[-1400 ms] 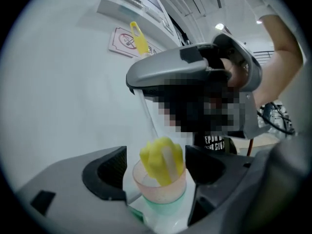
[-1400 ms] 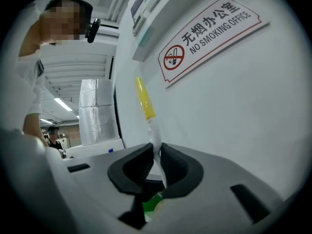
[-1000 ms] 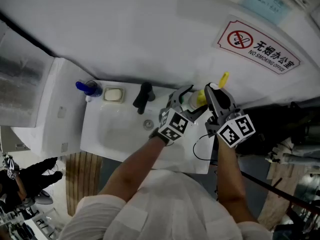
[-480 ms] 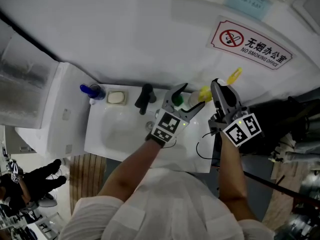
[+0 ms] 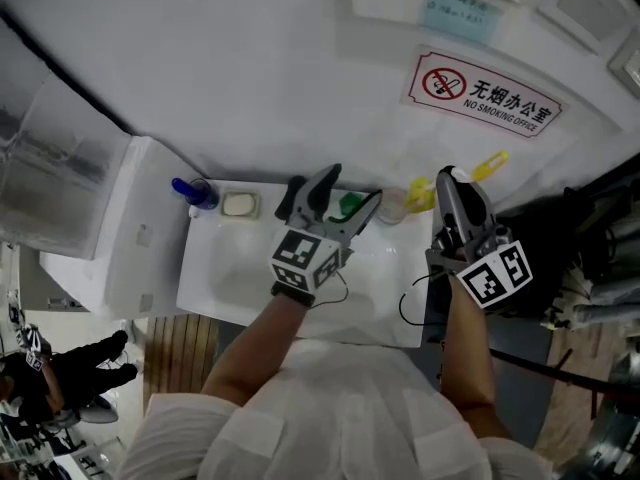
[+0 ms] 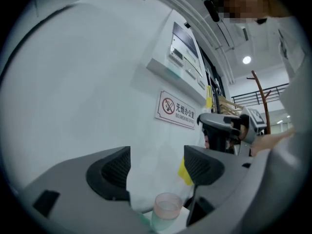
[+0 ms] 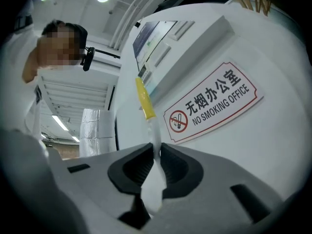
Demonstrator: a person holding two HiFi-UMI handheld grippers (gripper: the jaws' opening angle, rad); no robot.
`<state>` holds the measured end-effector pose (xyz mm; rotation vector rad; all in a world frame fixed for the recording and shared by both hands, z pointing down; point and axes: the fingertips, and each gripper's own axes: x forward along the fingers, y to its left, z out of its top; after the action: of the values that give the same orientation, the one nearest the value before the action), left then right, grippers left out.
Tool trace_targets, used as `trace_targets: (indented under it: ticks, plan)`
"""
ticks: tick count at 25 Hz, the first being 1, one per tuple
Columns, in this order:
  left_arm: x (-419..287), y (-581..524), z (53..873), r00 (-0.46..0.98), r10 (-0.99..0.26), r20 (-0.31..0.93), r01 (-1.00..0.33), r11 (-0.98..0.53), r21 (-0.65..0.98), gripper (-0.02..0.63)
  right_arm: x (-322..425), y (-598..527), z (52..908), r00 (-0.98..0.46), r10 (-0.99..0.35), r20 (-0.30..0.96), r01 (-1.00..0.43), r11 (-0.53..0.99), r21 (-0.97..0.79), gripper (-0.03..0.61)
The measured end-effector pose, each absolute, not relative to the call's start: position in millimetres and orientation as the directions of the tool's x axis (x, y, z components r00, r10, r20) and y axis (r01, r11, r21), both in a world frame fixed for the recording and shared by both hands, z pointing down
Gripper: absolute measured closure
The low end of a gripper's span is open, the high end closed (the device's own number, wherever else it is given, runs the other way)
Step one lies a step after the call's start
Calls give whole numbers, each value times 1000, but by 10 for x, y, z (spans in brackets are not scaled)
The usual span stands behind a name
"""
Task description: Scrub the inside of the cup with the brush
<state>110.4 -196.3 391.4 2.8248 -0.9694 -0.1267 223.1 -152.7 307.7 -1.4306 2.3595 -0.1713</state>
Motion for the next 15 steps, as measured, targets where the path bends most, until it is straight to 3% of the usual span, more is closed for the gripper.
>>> trace_targets:
  ticks: [3, 6, 15]
  plan:
    - [814, -1891, 3723, 753, -655, -62, -641, -752, 153, 306, 2252, -1357, 3055, -408, -877, -254, -834, 471, -286, 533]
    - [456, -1786, 3581, 718, -691, -84, -680, -722, 123, 443, 2265, -1157, 3113, -408, -883, -233, -843, 462, -276, 532]
    - [-766, -1312, 3543, 561, -826, -47, -826, -563, 36, 558, 2273, -427, 3357, -385, -907, -170, -841, 421, -340, 534]
